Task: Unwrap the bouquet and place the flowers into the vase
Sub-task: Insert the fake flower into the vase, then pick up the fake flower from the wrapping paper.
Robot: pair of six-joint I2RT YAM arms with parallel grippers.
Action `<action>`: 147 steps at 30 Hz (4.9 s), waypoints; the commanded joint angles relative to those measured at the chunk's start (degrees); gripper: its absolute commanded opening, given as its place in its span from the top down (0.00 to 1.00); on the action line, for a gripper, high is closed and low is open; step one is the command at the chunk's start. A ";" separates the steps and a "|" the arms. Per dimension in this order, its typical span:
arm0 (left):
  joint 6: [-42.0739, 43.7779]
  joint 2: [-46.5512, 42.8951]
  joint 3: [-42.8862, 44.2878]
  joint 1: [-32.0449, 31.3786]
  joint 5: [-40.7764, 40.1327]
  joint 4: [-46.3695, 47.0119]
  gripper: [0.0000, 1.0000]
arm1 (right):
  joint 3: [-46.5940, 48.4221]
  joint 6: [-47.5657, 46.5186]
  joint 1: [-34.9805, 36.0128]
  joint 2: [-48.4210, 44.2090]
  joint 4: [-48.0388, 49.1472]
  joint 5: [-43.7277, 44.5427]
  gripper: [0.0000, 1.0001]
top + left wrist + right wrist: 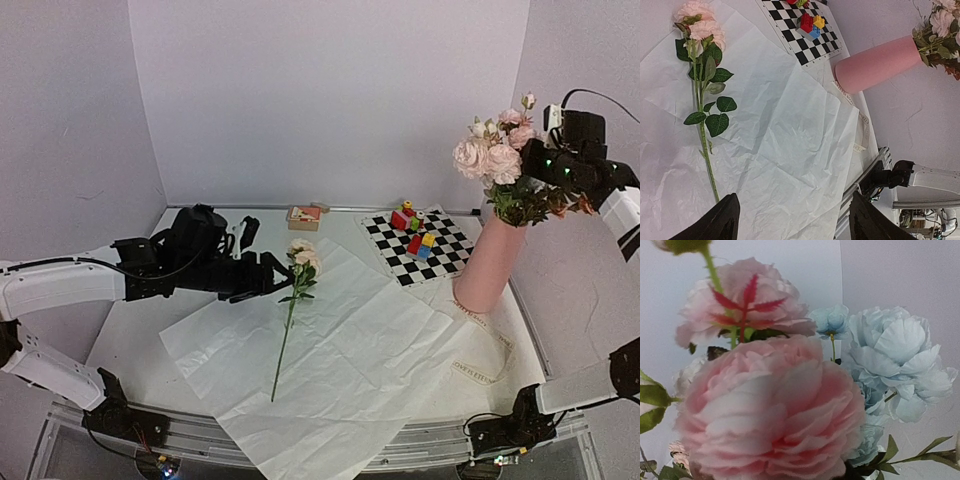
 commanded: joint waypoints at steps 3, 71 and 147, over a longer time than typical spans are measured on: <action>-0.75 -0.99 0.46 -0.20 0.03 1.02 0.24 | 6.28 0.11 -0.10 -4.35 0.29 -1.57 0.45; 3.41 30.34 27.60 0.15 -14.07 -19.62 1.00 | -15.93 7.57 23.58 -21.53 3.73 -33.71 0.16; 13.08 -2.48 18.28 0.24 17.06 1.90 0.40 | 11.83 33.99 52.51 19.31 20.53 -17.23 1.00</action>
